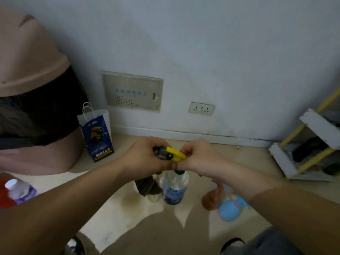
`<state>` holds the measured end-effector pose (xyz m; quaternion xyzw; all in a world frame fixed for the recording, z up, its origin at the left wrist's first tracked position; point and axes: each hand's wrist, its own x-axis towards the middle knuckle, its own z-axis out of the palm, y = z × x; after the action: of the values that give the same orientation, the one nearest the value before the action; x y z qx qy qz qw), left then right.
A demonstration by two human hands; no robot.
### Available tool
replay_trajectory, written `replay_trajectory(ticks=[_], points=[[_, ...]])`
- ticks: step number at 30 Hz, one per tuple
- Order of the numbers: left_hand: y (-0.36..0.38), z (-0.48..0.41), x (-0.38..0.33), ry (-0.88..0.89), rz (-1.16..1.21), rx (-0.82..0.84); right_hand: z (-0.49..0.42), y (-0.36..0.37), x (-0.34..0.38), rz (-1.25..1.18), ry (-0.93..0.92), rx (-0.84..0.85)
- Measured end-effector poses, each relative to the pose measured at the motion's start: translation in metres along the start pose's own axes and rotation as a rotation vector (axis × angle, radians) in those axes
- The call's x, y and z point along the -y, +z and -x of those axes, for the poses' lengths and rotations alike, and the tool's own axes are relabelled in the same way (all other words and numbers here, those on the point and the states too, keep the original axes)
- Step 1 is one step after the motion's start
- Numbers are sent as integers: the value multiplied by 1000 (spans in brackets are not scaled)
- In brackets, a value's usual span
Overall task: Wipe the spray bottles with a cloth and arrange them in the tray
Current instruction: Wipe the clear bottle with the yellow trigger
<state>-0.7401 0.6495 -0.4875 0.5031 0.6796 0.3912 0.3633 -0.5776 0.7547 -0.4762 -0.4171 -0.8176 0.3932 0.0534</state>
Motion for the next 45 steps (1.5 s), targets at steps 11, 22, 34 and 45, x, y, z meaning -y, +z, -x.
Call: replay_trajectory(ticks=[11,22,34,45], points=[[0,-18,-3,93,121,-133,-14,-1,-40,-195,-148,-80],[5,-37,0,16,250,-101,-36,17,-58,149,-398,-315],[-30,-46,-20,-64,254,-307,-41,7,-70,207,-321,-216],[7,-46,4,380,-725,135,-28,8,-47,230,-435,-33]])
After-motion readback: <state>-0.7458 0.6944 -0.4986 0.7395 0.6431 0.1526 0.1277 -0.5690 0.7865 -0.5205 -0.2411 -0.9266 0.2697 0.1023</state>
